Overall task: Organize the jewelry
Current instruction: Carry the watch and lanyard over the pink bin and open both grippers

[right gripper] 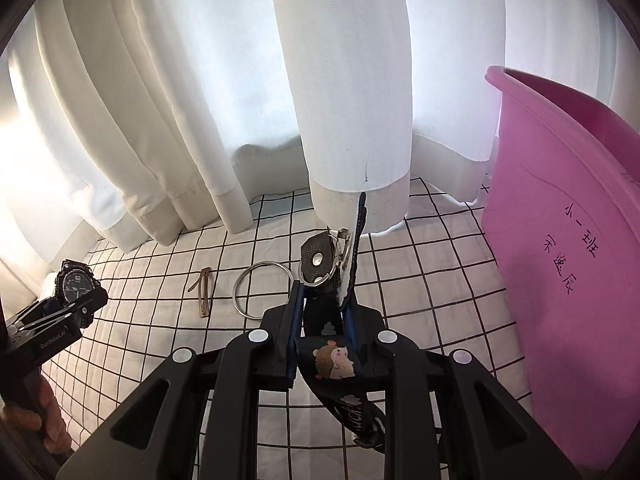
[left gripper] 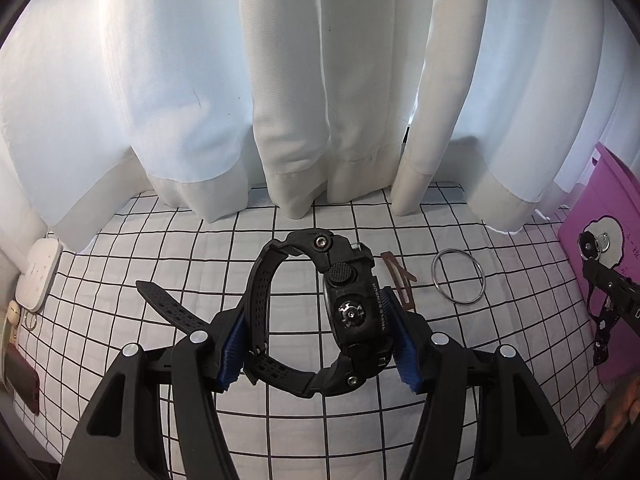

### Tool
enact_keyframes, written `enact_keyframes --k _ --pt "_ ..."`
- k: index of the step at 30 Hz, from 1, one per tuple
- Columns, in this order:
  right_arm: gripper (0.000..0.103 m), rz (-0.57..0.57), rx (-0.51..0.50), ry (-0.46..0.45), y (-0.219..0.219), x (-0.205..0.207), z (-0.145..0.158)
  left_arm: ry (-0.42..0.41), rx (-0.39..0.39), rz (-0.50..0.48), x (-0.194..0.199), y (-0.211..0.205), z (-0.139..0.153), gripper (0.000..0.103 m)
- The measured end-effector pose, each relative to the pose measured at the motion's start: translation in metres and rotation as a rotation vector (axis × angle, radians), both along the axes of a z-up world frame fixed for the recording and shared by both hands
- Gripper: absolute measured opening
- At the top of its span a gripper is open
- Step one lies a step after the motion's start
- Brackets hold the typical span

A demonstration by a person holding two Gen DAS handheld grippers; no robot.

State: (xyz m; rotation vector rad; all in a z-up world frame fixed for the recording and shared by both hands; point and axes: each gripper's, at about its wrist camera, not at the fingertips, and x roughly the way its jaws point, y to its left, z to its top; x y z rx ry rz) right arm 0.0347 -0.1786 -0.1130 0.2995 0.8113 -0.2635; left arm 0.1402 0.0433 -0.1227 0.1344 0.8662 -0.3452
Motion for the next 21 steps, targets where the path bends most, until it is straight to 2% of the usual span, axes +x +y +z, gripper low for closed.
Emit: enact_keyframes --k 14,21 --pt "0.019 -0.03 -0.037 -0.153 -0.033 -0.057 0.088 -0.094 -0.061 -0.168 -0.049 -0.082 0.072 0.059" --pt "0.019 -0.106 -0.077 -0.225 -0.071 -0.094 0.129 -0.147 -0.106 -0.28 -0.076 -0.141 0.107 0.059"
